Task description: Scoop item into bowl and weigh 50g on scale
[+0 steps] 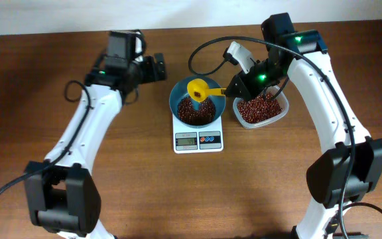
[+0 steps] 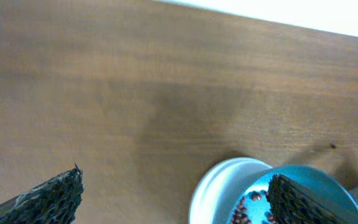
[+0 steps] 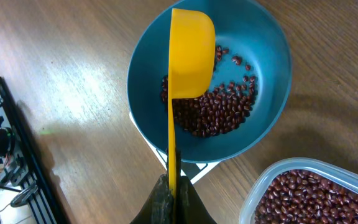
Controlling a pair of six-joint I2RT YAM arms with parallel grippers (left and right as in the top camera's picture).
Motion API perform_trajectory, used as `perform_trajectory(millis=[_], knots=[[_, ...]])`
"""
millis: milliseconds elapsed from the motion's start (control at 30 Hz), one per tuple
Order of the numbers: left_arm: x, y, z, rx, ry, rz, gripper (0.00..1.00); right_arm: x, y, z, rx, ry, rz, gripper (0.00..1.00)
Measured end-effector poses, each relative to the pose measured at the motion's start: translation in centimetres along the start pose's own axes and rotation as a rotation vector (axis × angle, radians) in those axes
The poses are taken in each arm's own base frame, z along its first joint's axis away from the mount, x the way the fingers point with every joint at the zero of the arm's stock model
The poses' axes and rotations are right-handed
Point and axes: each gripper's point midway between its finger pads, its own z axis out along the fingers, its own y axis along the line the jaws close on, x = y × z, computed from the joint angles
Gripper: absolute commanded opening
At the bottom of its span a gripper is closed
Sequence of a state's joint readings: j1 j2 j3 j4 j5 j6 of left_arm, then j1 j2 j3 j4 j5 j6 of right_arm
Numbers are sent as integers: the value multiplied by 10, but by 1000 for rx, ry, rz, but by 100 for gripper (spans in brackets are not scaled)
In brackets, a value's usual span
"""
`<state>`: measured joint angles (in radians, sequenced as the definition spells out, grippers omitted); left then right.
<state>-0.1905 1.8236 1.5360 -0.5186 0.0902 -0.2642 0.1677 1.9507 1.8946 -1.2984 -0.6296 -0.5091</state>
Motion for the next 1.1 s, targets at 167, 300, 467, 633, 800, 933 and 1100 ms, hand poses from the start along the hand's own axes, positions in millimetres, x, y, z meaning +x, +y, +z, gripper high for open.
perform_trajectory(millis=[167,300,467,633,800,933,1100], knots=[[-13,1,-11,157,-11,225,99,3,-2,0,14,14,4,4],[9,-3,-17,265,65,324,99,5,-5,0,31,24,4,4],[26,-3,-24,340,124,359,99,6,-7,-2,50,32,2,4],[26,-5,-25,355,121,378,99,8,-7,-2,53,38,5,4],[27,-5,-25,356,123,381,99,8,-7,-2,53,38,5,4],[27,-5,-25,356,123,381,99,7,-7,-2,52,38,5,4],[27,-5,-25,356,123,381,99,9,-4,-2,38,41,13,4]])
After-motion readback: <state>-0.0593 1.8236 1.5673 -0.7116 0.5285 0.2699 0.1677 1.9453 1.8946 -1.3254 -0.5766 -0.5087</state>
